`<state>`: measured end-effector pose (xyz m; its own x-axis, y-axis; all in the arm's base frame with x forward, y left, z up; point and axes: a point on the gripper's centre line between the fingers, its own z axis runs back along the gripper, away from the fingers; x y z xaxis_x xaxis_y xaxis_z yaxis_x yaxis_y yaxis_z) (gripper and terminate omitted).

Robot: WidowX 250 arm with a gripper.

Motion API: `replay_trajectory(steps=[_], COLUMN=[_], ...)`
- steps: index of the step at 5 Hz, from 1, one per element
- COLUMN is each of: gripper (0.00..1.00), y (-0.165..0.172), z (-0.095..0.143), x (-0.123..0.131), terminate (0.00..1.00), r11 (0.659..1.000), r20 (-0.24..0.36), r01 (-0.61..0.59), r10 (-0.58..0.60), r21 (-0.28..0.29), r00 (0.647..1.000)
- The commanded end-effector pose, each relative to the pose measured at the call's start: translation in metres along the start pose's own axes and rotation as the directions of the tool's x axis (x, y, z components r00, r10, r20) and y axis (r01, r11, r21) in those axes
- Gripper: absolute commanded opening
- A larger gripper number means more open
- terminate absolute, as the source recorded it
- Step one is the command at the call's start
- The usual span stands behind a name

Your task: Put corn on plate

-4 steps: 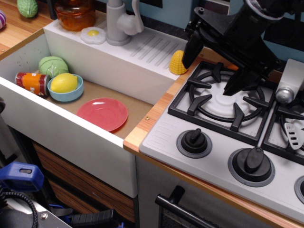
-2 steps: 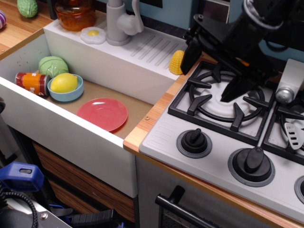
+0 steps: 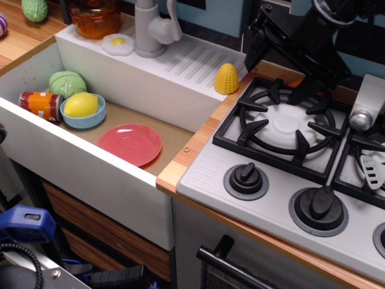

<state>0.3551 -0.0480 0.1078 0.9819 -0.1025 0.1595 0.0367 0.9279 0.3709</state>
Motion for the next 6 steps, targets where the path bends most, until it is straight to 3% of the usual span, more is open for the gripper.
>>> replay_trajectory(steps=[1,3,6], gripper=[1.0,1.0,1.0], y=[0.034,0.062,0.078], z=[0.002,-0.029,-0.076], x=[0.039,0.053,0.038], terminate=[0.0,0.0,0.0], r11=[0.999,0.999,0.998], r20=[0.075,0.101,0.136], r01=[0.035,0.035,0.033], r10=[-0.035,-0.032,-0.026], r21=[-0.006,-0.03,-0.048], r00=[0.997,0.994,0.99])
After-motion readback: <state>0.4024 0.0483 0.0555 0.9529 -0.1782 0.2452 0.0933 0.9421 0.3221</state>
